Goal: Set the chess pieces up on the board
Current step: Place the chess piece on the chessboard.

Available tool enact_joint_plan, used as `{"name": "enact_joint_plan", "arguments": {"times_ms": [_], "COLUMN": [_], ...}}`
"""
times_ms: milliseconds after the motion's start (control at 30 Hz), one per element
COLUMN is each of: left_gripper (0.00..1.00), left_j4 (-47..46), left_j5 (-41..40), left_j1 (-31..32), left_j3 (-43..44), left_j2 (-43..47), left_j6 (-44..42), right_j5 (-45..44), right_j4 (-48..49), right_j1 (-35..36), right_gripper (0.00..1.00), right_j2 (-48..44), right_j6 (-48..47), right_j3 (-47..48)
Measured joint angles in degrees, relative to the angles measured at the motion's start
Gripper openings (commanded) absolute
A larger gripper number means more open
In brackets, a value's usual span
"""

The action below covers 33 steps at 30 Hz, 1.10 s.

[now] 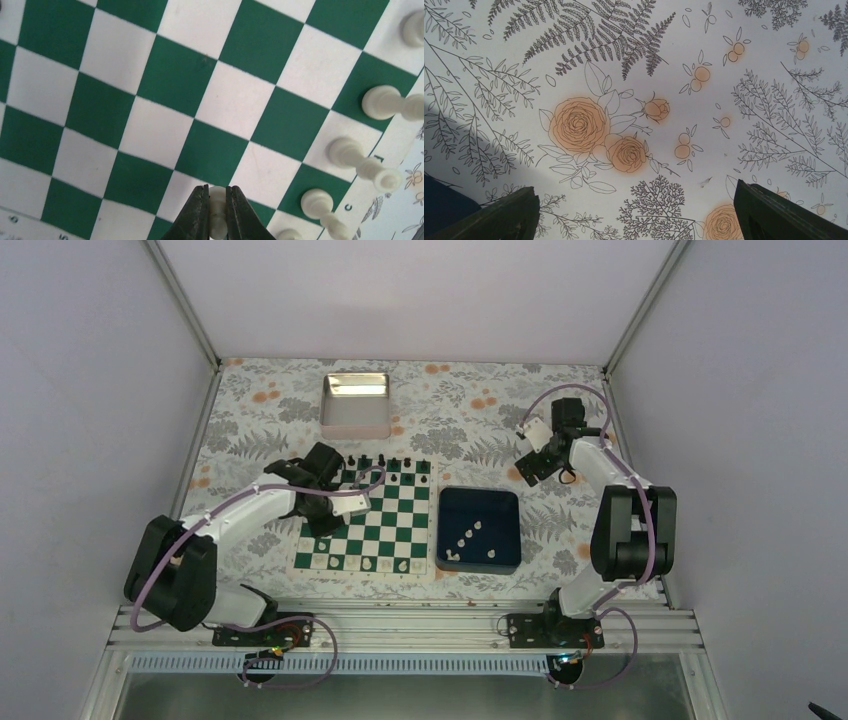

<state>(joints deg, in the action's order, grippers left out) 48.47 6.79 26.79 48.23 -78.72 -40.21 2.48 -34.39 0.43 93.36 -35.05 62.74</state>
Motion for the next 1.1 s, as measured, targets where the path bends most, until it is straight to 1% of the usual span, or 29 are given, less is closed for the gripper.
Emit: {"name": "enact_joint_plan", "arguments": {"times_ms": [300,767,1100], "left_gripper": [0.03,0.03,0.03], "left_j4": [-2.8,-3.9,-4.8], "left_j5": [4.2,4.3,3.7], "left_j1": [0.2,3.6,3.9], "left_j3": [-0.9,-4.6,-6.6], "left_j2": [-3.6,-4.2,-3.3], "left_j6": [0.2,1.8,2.5], "right_j5": [-0.2,-0.3,-0.3], "right_j4": [0.0,0.0,0.0], "right_j1": [0.0,0.0,0.0], "right_gripper": [1.00,1.00,1.00], "right_j2": [1.3,1.3,1.3], "right_j6": [0.0,0.0,0.0], "right_j3": [0.0,0.0,0.0]}}
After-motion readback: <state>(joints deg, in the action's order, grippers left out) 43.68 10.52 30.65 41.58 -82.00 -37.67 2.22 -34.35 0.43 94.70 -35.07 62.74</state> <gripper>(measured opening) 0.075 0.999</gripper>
